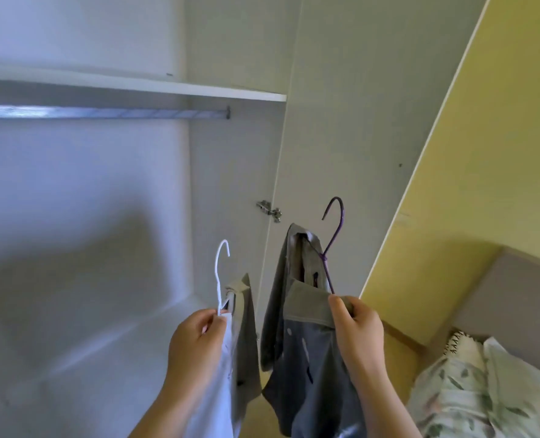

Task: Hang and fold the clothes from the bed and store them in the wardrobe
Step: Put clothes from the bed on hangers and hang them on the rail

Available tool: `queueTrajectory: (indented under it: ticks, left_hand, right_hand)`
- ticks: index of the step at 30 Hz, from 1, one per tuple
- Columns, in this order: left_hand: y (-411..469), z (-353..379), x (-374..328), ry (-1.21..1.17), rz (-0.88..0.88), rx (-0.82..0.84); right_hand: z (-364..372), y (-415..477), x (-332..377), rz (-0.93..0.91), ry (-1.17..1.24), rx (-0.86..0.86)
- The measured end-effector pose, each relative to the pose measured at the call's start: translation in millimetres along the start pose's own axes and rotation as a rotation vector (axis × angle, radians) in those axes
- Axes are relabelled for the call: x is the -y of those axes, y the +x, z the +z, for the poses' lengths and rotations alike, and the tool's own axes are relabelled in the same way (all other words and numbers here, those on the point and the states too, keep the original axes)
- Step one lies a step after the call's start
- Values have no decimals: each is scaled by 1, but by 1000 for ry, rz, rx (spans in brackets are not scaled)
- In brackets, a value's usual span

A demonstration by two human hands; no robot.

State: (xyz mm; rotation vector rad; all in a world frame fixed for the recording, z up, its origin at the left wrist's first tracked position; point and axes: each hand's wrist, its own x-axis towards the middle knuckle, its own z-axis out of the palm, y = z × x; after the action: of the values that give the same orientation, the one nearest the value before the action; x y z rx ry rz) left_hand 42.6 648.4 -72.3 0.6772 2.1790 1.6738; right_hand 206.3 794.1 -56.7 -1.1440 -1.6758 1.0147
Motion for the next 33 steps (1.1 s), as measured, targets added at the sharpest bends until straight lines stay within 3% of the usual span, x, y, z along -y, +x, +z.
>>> queueTrajectory:
  ticks: [18,27,33]
  left_hand:
    - [122,-55,-2,98,-108,-442]
    - [135,-86,-3,196,-119,-651]
    - [167,-126,12,265,-96,-738]
  right_hand:
    - [171,143,43,-151,113,476]
    - [254,163,63,-166,137,716]
    - [311,160,84,-254,141,758]
